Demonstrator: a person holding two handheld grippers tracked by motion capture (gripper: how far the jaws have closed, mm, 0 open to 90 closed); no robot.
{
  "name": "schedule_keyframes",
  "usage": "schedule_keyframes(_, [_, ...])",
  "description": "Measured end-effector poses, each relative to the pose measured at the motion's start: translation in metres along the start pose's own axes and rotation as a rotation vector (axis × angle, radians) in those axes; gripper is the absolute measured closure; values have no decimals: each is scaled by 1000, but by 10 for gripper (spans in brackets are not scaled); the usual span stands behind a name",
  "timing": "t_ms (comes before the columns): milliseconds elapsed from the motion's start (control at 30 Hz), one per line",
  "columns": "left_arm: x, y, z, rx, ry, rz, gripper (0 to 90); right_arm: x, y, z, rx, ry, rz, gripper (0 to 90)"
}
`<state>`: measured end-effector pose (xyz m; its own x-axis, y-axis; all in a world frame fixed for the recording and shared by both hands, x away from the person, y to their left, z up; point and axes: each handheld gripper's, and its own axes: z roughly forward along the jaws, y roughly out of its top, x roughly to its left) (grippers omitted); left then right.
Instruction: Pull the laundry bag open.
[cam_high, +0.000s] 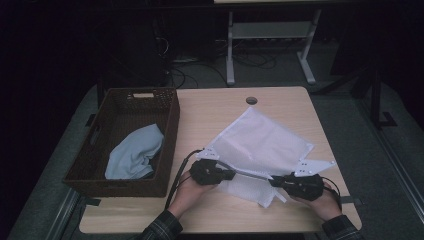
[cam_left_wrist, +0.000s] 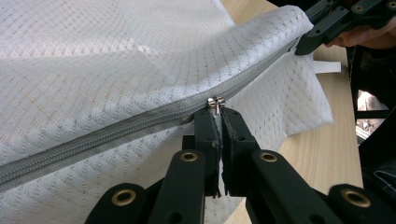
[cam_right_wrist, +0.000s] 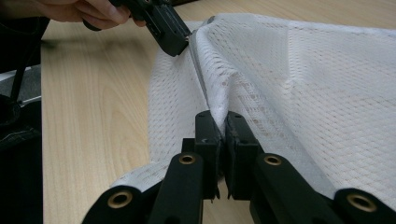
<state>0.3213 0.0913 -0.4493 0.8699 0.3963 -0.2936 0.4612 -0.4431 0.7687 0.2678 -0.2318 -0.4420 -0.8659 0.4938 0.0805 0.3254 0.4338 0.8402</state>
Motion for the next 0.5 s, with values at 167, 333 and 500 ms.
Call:
schedule_keyframes(167, [4,-1,-1,0,13,-7,870,-1,0,-1,1,-8,3,848])
schedule_keyframes(333, [6,-1,-3,3,20,-11,869,-2,-1,-1,7,-18,4,848])
schedule_keyframes(500, [7,-2,-3,5,27,-18,870,-7,-2,-1,14,-31,15,847])
